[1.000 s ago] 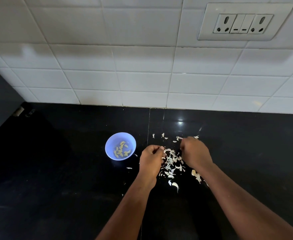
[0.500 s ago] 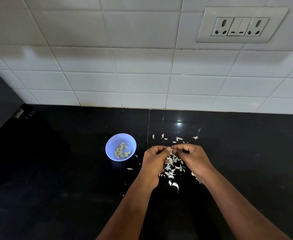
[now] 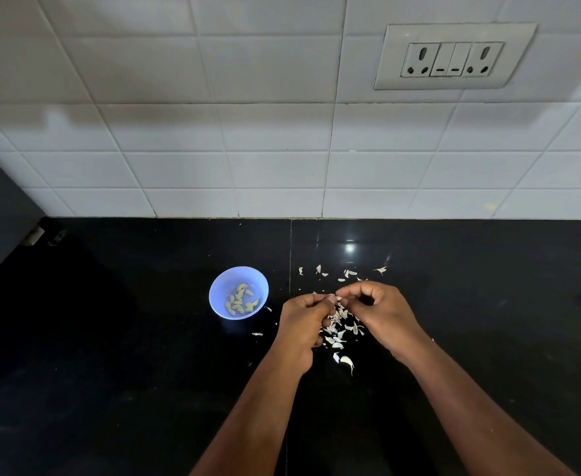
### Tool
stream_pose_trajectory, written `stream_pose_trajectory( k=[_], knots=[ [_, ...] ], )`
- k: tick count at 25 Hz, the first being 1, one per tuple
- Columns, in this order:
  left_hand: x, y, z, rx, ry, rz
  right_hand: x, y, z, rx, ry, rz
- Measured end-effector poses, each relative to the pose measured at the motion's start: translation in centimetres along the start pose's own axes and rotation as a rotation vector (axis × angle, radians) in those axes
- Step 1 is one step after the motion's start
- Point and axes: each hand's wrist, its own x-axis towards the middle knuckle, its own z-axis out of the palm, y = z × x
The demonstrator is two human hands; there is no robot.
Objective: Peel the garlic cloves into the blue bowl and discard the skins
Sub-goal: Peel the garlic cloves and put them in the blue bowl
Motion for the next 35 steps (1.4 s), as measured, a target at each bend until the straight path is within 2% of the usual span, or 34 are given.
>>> stream_pose_trajectory(
  k=[6, 12, 16, 18, 19, 21, 22, 25, 29, 35],
  knots=[
    [-0.3, -0.1, 0.1, 0.158, 0.128, 0.248, -0.1, -0.4, 0.4, -0.196, 0.038, -0.09],
    [-0.9, -0.6, 0.2, 0.489, 0.225, 0.313, -0.3, -0.6, 1.0, -0.359, 0.029, -0.163],
    [-1.1, -1.4, 0.4, 0.574, 0.258, 0.355, -0.3, -0.5, 1.3, -0.406, 0.052, -0.151],
    [-0.7, -1.9, 0.4, 0.489, 0.256, 0.357, -0.3, -0.6, 1.2, -0.333, 0.023, -0.11],
    [-0.3, -2.0, 0.3, 0.33, 0.216, 0.326, -0.4, -0.7, 1.2, -0.248, -0.003, -0.078],
    [-0.1, -1.4, 0.2, -0.036, 0.056, 0.161, -0.5, -1.1, 1.1, -0.045, -0.057, 0.001],
    [-0.1, -1.2, 0.0, -0.137, -0.016, 0.069, -0.5, -1.2, 1.1, 0.043, -0.077, 0.035],
    [0.2, -0.8, -0.3, -0.181, -0.118, -0.07, -0.4, -1.3, 1.1, 0.203, -0.096, 0.08],
    [0.1, -0.5, -0.1, -0.234, -0.141, -0.152, -0.2, -0.8, 0.6, 0.253, -0.136, 0.13],
    [-0.2, -1.1, 0.0, -0.002, -0.08, 0.172, 0.4, -0.2, 0.4, 0.14, -0.03, 0.197]
  ],
)
